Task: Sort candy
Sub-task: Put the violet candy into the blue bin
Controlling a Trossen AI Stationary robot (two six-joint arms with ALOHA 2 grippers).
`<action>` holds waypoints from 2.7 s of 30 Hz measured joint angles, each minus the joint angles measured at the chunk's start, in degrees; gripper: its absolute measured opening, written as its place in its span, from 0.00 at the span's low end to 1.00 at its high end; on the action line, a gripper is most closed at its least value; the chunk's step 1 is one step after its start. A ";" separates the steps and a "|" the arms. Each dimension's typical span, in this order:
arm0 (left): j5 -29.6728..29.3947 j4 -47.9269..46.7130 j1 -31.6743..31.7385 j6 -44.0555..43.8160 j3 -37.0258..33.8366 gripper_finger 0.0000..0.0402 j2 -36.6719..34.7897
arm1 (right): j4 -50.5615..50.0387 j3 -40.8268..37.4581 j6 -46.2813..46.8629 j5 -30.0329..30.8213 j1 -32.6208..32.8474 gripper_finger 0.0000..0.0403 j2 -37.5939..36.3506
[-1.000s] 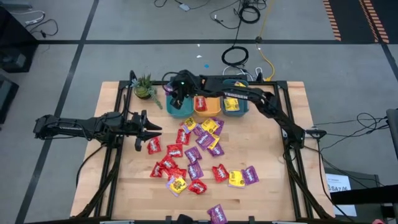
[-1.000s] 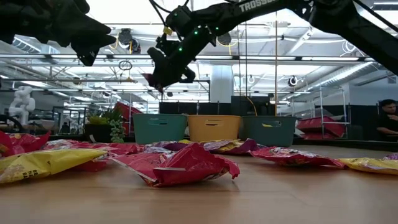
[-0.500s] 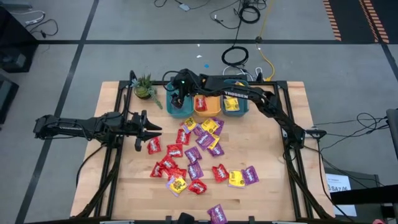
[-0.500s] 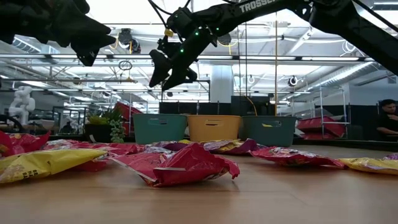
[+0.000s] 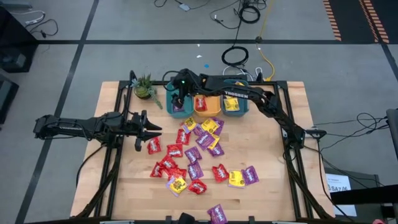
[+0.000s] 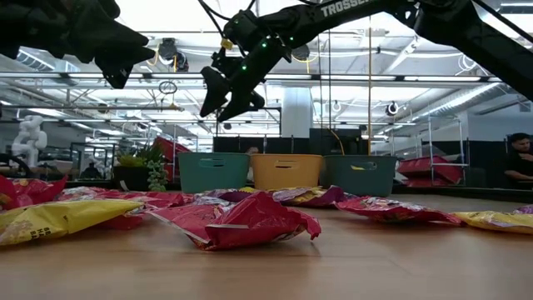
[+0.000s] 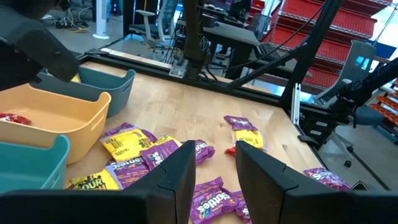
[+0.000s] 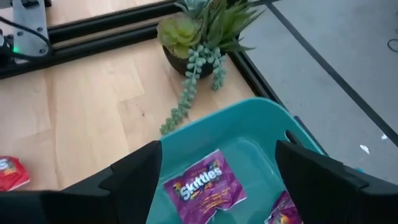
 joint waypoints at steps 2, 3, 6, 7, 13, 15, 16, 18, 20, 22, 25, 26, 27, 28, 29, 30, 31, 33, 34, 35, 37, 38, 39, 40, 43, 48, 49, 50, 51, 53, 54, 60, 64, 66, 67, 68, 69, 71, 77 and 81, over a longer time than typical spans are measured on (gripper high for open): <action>0.01 -0.02 0.00 0.00 0.00 0.31 0.00 | -2.34 -0.02 0.17 0.16 0.02 0.76 -0.72; 0.00 0.00 0.02 0.00 0.00 0.31 0.01 | -3.43 -0.02 0.20 0.49 0.02 0.76 -1.41; 0.00 0.00 0.02 0.00 0.00 0.31 0.00 | -10.92 -0.02 1.96 3.65 0.22 0.76 -4.31; 0.00 0.00 0.00 0.00 0.00 0.31 0.02 | -13.97 -0.02 3.12 4.43 0.42 0.76 -5.42; -0.02 0.11 0.00 0.00 0.00 0.31 0.00 | -33.65 -0.02 13.61 5.06 3.11 0.76 -12.70; -0.02 0.18 0.00 0.00 0.00 0.31 0.00 | -39.94 -0.02 19.66 6.39 4.86 0.76 -15.13; -0.02 0.20 0.00 0.00 0.00 0.31 0.02 | -43.17 -0.02 23.16 7.12 6.04 0.76 -16.45; -0.02 0.19 0.00 0.00 0.00 0.31 0.01 | -48.19 -0.02 29.95 8.63 8.63 0.76 -18.81; -0.02 0.18 0.02 0.00 0.00 0.31 0.00 | -52.93 -0.02 36.65 10.09 11.90 0.76 -20.91; -0.02 0.18 0.02 0.00 0.00 0.31 0.02 | -56.83 -0.02 44.09 10.65 15.58 0.76 -22.70; -0.02 0.18 0.00 0.00 0.00 0.31 0.00 | -59.73 -0.02 54.03 12.45 22.11 0.76 -24.66; -0.03 0.19 0.01 0.00 0.00 0.31 0.01 | -59.78 -0.02 56.73 13.04 24.40 0.76 -25.21; -0.02 0.20 0.01 0.00 0.00 0.31 0.01 | -59.71 -0.02 59.33 13.38 26.77 0.76 -25.63; -0.04 0.19 0.01 0.00 0.00 0.31 0.00 | -59.73 -0.02 61.91 13.47 29.07 0.76 -25.84; -0.04 0.21 0.02 0.00 0.00 0.31 0.00 | -59.75 -0.02 64.61 13.48 31.24 0.76 -25.87; -0.04 0.20 0.02 0.00 0.00 0.31 0.00 | -59.78 -0.02 67.00 13.43 33.31 0.76 -25.87; -0.04 0.20 0.00 0.00 0.00 0.31 0.02 | -59.78 -0.02 68.96 13.40 35.36 0.76 -25.83; -0.04 0.20 0.02 0.00 0.00 0.31 0.00 | -59.89 -0.02 73.15 13.34 38.87 0.76 -25.17; -0.04 0.24 0.02 0.00 0.00 0.31 0.02 | -59.91 -0.02 74.98 12.97 40.58 0.76 -24.76; -0.04 0.18 0.00 0.00 0.00 0.31 0.02 | -59.89 -0.02 76.51 12.56 42.36 0.76 -24.09; -0.04 0.19 0.02 0.00 0.00 0.31 0.00 | -59.89 -0.02 79.49 11.32 45.83 0.76 -22.55; -0.04 0.19 0.01 0.00 0.00 0.31 0.02 | -59.89 -0.02 81.13 11.04 47.55 0.76 -21.68; -0.04 0.20 0.01 0.00 0.00 0.31 0.01 | -59.88 -0.02 82.62 10.54 49.25 0.76 -20.73; -0.04 0.19 0.00 0.00 0.00 0.31 0.00 | -59.81 -0.02 84.12 10.26 50.83 0.76 -19.67; -0.07 0.18 0.00 0.00 0.00 0.31 0.01 | -58.07 -0.04 88.55 9.66 55.24 0.76 -16.54; -0.07 0.22 0.00 0.00 0.00 0.31 0.02 | -50.51 -0.09 94.41 8.26 60.59 0.76 -11.44; -0.07 0.20 0.00 0.00 0.00 0.31 0.00 | -49.04 -0.09 95.29 7.83 61.30 0.76 -10.51; -0.07 0.21 0.01 0.00 0.00 0.31 0.02 | -47.90 -0.07 96.03 7.05 61.94 0.76 -9.47; -0.07 0.20 0.01 0.00 0.00 0.31 0.01 | -47.13 -0.07 96.75 6.16 62.40 0.76 -8.40; -0.07 0.20 0.00 0.01 0.00 0.31 0.00 | -45.73 -0.08 98.36 4.56 63.08 0.76 -6.06; -0.07 0.22 0.00 0.00 0.00 0.31 0.02 | -44.77 -0.10 99.05 3.88 63.36 0.76 -4.98; -0.07 0.22 0.00 0.00 0.00 0.31 0.00 | -37.71 -0.11 101.73 1.22 63.71 0.76 0.95; -0.07 0.23 0.00 0.01 0.00 0.31 0.01 | -35.38 -0.11 102.92 1.22 62.95 0.76 3.77; -0.07 0.20 0.00 0.00 0.00 0.31 0.01 | -35.24 -0.07 103.57 1.21 62.22 0.76 5.16; -0.07 0.22 0.00 0.00 0.00 0.31 0.00 | -35.16 -0.07 103.86 1.19 61.91 0.76 5.84; -0.07 0.20 0.00 0.00 0.00 0.31 0.00 | -35.01 -0.07 104.14 1.12 61.59 0.76 6.74; -0.07 0.22 0.00 0.00 0.00 0.31 0.00 | -34.38 -0.07 104.32 1.12 61.34 0.76 7.50; -0.07 0.20 0.00 0.00 0.00 0.31 0.02 | -32.37 -0.07 104.84 0.06 60.78 0.76 9.11; -0.07 0.21 0.01 0.00 0.00 0.31 0.00 | -32.00 0.43 106.99 -8.16 59.70 0.76 13.37; -0.07 0.20 0.00 0.00 0.00 0.31 0.00 | -32.12 0.42 107.37 -8.00 59.95 0.68 13.90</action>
